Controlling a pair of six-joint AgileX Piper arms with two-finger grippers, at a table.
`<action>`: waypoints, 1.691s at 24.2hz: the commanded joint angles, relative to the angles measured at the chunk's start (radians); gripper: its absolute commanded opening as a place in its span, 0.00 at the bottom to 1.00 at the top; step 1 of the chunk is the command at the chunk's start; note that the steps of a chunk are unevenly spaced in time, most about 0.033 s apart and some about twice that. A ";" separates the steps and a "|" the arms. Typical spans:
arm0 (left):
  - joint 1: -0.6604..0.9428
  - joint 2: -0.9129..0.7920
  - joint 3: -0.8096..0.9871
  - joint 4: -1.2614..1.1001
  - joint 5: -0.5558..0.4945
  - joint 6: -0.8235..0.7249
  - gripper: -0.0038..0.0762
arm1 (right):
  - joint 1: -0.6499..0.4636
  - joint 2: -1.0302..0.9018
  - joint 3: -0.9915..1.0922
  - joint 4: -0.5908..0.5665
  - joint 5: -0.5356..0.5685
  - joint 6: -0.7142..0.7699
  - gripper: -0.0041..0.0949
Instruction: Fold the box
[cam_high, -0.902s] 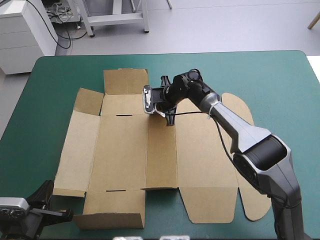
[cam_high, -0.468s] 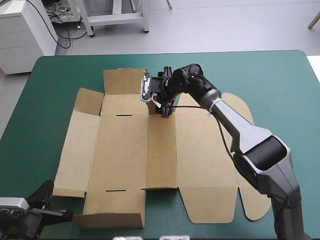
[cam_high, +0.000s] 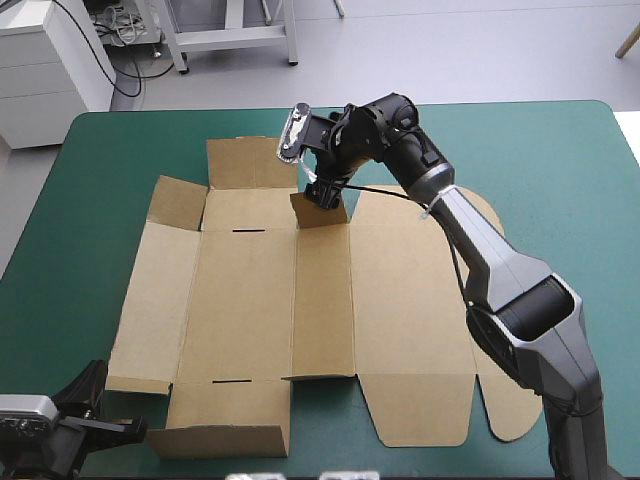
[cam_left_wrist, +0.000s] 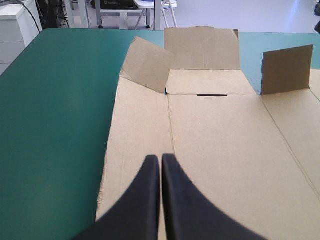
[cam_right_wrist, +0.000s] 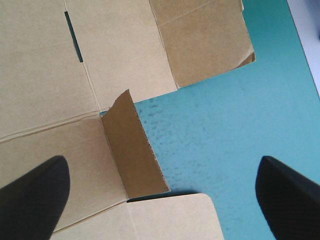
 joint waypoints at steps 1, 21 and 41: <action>-0.002 -0.009 -0.022 -0.017 -0.080 -0.004 0.04 | 0.000 -0.065 -0.036 -0.017 -0.025 0.058 0.89; -0.002 -0.009 -0.022 -0.017 -0.080 -0.008 0.20 | -0.044 -0.079 -0.044 -0.212 0.030 0.627 0.04; -0.002 0.537 -0.427 0.000 -0.136 0.035 0.75 | -0.218 -0.628 0.637 -0.251 -0.208 0.767 0.04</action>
